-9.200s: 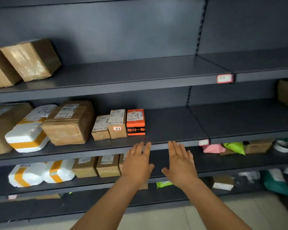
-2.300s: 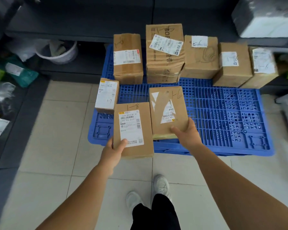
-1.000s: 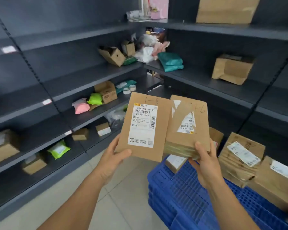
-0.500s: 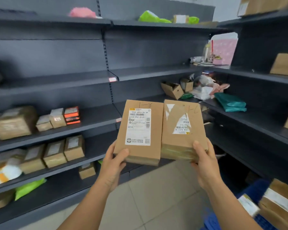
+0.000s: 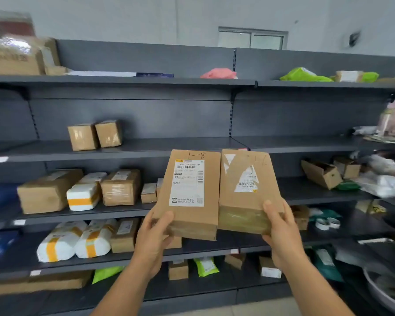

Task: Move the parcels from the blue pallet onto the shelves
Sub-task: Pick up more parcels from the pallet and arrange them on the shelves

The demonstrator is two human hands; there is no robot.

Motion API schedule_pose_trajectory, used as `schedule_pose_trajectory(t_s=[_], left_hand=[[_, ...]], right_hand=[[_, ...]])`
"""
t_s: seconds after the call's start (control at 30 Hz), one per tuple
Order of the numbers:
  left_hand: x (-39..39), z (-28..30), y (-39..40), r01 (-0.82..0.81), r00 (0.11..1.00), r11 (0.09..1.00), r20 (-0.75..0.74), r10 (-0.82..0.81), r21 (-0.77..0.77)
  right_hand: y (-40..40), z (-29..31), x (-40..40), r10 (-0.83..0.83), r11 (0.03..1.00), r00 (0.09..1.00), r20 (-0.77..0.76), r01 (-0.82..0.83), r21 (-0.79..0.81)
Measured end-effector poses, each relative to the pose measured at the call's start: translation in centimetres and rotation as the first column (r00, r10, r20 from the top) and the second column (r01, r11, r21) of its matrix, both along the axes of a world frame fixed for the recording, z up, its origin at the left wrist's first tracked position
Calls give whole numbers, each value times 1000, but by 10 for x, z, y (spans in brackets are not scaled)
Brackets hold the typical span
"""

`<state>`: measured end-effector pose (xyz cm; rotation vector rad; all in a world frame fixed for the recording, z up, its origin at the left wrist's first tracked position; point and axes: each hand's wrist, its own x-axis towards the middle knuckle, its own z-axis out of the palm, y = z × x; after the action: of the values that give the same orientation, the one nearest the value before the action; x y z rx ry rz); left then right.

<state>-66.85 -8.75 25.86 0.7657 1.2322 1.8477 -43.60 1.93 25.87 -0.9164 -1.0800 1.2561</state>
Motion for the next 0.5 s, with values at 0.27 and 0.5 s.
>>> schedule_pose_trajectory(t_s=[0.27, 0.5], left_hand=[[-79, 24, 27, -211, 977, 977, 47, 210, 22], [-149, 54, 100, -382, 921, 924, 98, 378, 22]], right_hand=[[71, 35, -110, 147, 988, 987, 70, -150, 32], [174, 66, -221, 245, 969, 968, 55, -245, -7]])
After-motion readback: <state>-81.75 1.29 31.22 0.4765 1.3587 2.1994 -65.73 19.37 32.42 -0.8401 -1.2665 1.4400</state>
